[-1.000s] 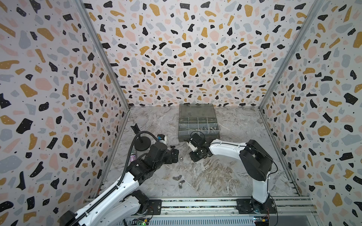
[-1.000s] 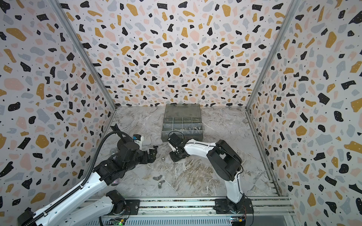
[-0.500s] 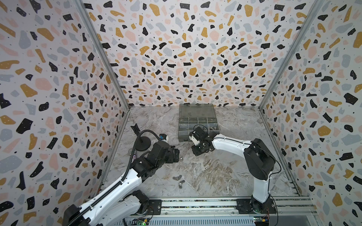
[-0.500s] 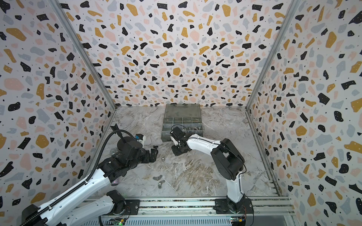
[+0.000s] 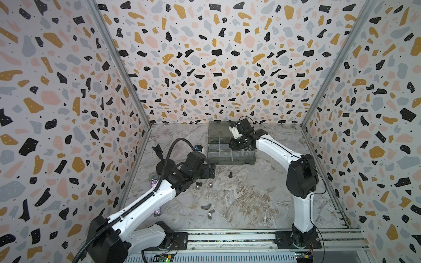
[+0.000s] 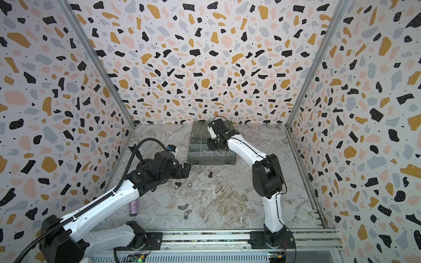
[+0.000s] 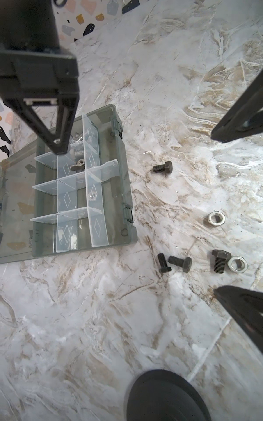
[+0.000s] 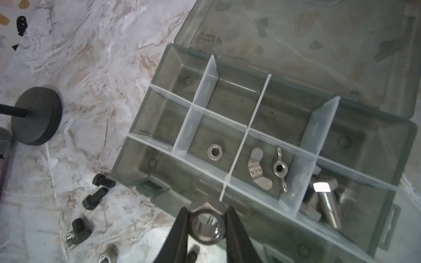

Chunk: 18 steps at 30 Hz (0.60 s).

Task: Sort the screws and nuts into containers
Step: Place the nut into the container.

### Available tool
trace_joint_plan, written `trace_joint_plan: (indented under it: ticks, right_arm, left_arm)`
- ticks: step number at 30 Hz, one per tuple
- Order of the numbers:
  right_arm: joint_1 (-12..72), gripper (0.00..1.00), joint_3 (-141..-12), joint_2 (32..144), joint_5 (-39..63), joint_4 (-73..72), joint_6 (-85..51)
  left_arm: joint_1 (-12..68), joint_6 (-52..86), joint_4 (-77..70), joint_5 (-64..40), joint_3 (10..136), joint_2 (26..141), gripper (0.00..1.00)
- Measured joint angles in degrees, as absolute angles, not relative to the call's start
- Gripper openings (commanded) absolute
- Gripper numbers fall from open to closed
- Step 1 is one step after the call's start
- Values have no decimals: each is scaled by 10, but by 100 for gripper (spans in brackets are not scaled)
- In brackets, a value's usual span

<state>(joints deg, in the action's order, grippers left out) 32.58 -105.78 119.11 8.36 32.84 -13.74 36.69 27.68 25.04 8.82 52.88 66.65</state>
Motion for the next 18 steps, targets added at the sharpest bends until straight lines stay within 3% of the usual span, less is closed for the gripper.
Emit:
trace_joint_plan:
  ticks: [11, 15, 18]
  right_arm:
    - [318, 20, -1174, 1327, 116, 361, -136]
    - [316, 42, -1176, 1336, 126, 363, -138]
    - [315, 45, -1178, 1337, 135, 365, -134]
  left_arm:
    - [366, 253, 239, 80, 554, 734, 100]
    - [364, 247, 239, 79, 554, 739, 100]
    - [363, 246, 239, 79, 554, 739, 100]
